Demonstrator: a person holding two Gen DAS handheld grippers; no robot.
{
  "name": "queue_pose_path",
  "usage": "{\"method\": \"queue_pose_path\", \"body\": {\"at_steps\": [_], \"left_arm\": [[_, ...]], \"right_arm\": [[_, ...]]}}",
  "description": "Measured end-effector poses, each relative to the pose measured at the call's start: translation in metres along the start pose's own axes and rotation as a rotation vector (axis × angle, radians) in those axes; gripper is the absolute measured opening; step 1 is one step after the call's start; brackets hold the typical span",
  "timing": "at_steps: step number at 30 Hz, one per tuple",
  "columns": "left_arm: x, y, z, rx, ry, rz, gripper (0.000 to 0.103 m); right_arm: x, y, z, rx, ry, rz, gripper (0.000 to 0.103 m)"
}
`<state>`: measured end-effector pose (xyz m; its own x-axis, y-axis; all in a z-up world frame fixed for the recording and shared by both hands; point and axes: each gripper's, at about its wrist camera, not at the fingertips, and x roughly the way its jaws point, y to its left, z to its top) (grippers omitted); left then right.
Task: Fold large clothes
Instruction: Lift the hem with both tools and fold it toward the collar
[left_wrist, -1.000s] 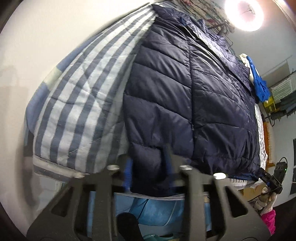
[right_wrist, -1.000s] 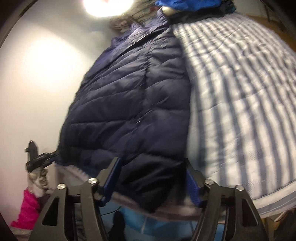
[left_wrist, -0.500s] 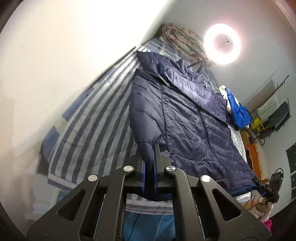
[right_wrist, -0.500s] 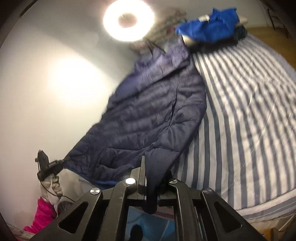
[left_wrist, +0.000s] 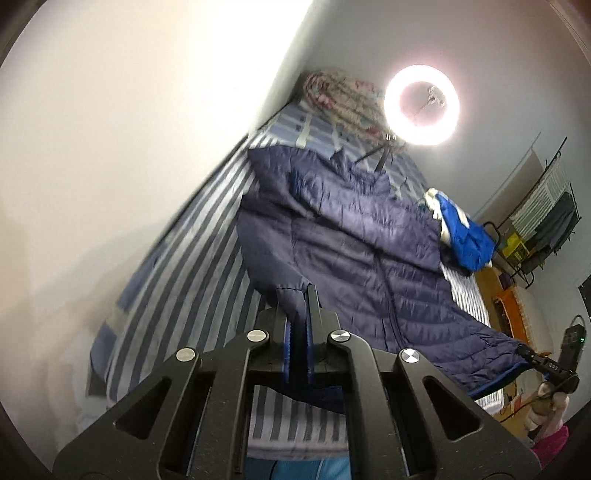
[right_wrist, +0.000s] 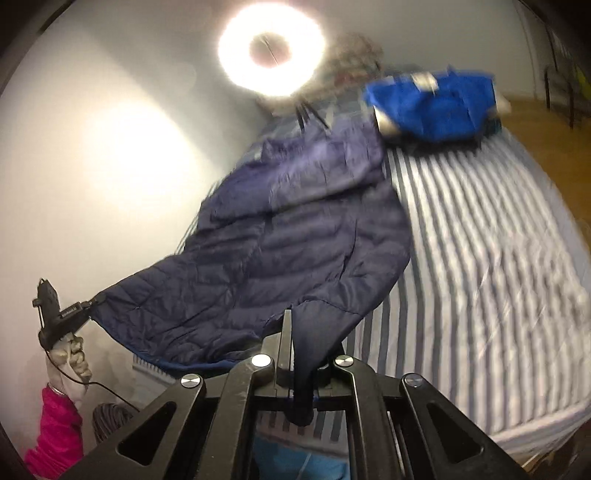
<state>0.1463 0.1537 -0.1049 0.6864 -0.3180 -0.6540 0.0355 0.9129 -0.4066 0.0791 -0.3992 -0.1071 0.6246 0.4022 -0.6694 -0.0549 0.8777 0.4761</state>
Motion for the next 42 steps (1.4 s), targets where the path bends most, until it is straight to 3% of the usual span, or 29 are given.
{"method": "queue_pose_path", "body": {"at_steps": [6, 14, 23, 30, 36, 38, 39, 40, 41, 42], "left_arm": [[0.009, -0.016, 0.045, 0.006, -0.055, 0.026, 0.003], [0.071, -0.04, 0.113, 0.051, -0.062, 0.056, 0.003], [0.211, -0.042, 0.181, 0.083, 0.019, 0.13, 0.003], [0.317, -0.036, 0.196, 0.079, 0.096, 0.193, 0.003], [0.368, -0.018, 0.186, 0.038, 0.163, 0.189, 0.004], [0.374, -0.018, 0.186, 0.044, 0.183, 0.188, 0.009], [0.375, -0.017, 0.189, 0.034, 0.196, 0.163, 0.018], [0.374, -0.017, 0.191, 0.023, 0.204, 0.143, 0.033], [0.372, -0.016, 0.196, 0.009, 0.208, 0.125, 0.041], [0.365, -0.015, 0.201, -0.001, 0.194, 0.108, 0.053]], "right_arm": [[-0.01, 0.013, 0.042, -0.062, -0.056, -0.028, 0.003], [0.032, 0.002, 0.109, -0.027, -0.098, -0.075, 0.003], [0.139, -0.033, 0.198, 0.0, -0.04, -0.183, 0.003], [0.229, -0.06, 0.238, -0.025, 0.032, -0.271, 0.003], [0.287, -0.086, 0.242, -0.018, 0.09, -0.288, 0.003], [0.295, -0.093, 0.24, -0.008, 0.101, -0.265, 0.005], [0.296, -0.095, 0.24, -0.007, 0.102, -0.245, 0.006], [0.295, -0.097, 0.24, -0.009, 0.096, -0.22, 0.014], [0.294, -0.098, 0.241, -0.01, 0.091, -0.202, 0.022], [0.289, -0.1, 0.242, -0.009, 0.08, -0.175, 0.024]]}}
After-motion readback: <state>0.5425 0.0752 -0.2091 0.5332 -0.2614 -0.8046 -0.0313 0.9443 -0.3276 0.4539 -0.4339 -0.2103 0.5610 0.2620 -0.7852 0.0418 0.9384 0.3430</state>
